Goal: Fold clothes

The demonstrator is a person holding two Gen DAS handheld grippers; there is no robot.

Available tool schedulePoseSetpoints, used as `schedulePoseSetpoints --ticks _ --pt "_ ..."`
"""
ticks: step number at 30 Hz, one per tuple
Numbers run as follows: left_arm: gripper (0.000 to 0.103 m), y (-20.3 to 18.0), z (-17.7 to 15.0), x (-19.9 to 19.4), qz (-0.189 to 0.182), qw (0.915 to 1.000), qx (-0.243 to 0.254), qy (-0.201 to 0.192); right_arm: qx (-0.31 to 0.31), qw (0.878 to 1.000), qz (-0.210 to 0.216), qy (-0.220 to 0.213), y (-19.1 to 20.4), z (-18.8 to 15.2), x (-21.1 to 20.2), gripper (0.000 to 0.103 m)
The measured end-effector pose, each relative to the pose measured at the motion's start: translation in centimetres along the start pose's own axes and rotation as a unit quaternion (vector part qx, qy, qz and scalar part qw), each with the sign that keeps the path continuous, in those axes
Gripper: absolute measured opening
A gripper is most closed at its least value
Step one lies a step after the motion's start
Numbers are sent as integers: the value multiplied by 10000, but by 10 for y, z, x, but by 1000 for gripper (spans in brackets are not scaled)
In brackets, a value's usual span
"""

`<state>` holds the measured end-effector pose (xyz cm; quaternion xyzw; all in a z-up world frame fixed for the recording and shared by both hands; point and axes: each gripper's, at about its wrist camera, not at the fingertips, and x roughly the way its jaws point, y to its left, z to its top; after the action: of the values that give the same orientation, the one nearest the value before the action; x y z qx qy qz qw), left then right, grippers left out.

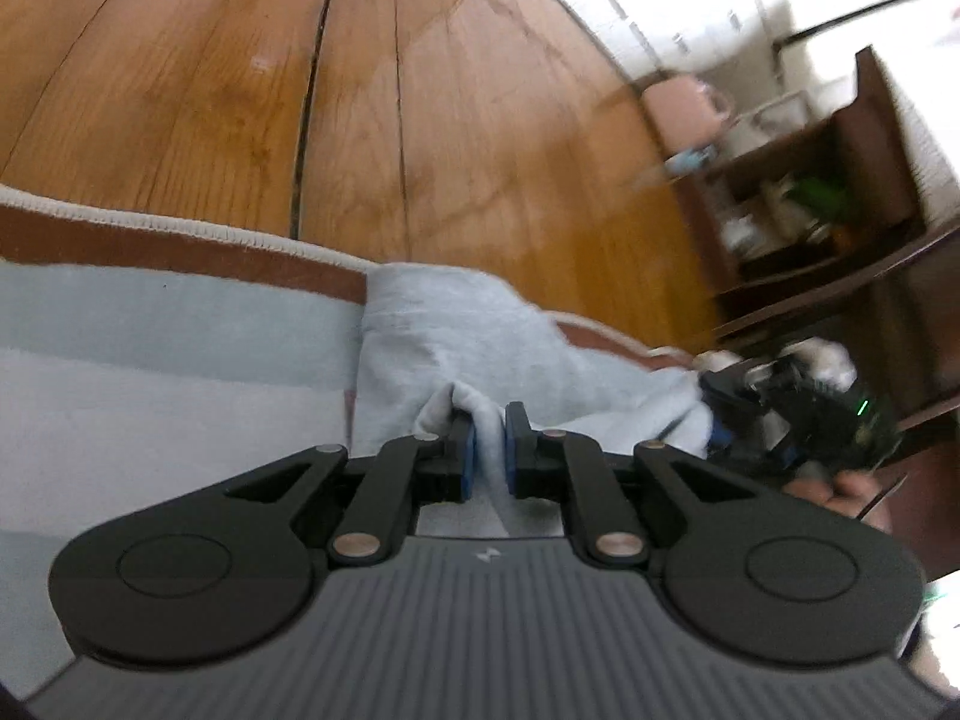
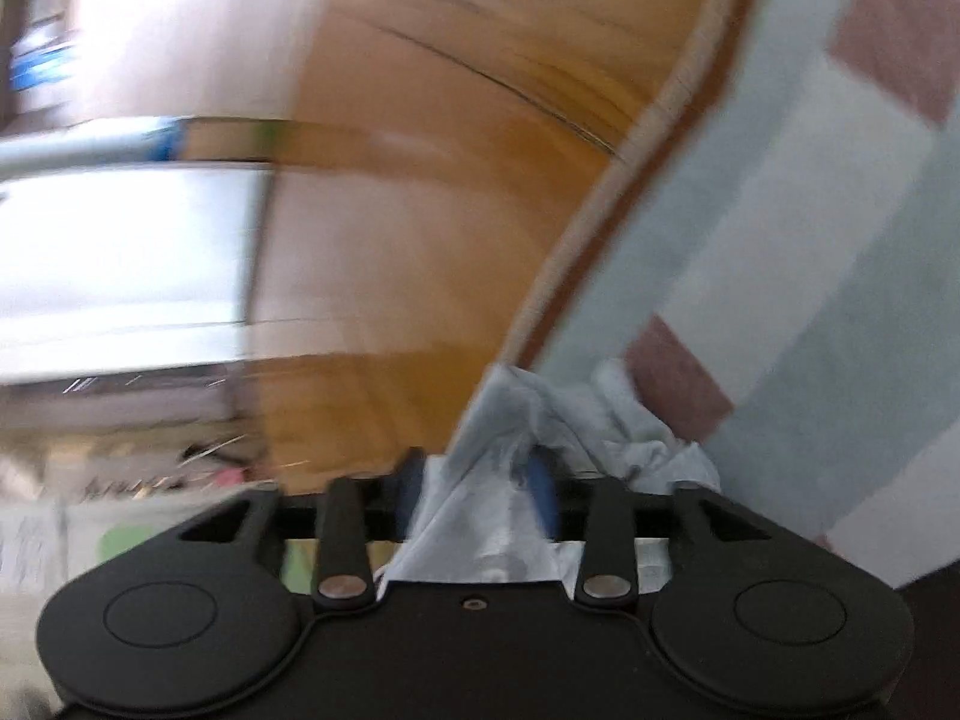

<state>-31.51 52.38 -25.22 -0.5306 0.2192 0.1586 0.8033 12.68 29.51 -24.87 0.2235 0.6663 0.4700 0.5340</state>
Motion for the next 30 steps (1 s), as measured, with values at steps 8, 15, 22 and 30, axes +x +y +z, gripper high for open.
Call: schedulePoseSetpoints --ticks 8,15,22,30 --pt "70 -30 -1 -48 -59 9825 922 -1619 -1861 9798 -551 -481 15 -53 -39 58" --pt "70 -57 -11 -53 413 9578 2535 -1292 -3114 9374 -1461 -547 16 -78 -8 59" --pt "74 -78 -33 14 708 9365 3406 -430 -3965 8886 -2152 -826 19 -66 25 34" --pt "74 -48 -2 40 2057 9480 2411 -302 -3643 8730 -2908 -1436 17 -32 17 2"
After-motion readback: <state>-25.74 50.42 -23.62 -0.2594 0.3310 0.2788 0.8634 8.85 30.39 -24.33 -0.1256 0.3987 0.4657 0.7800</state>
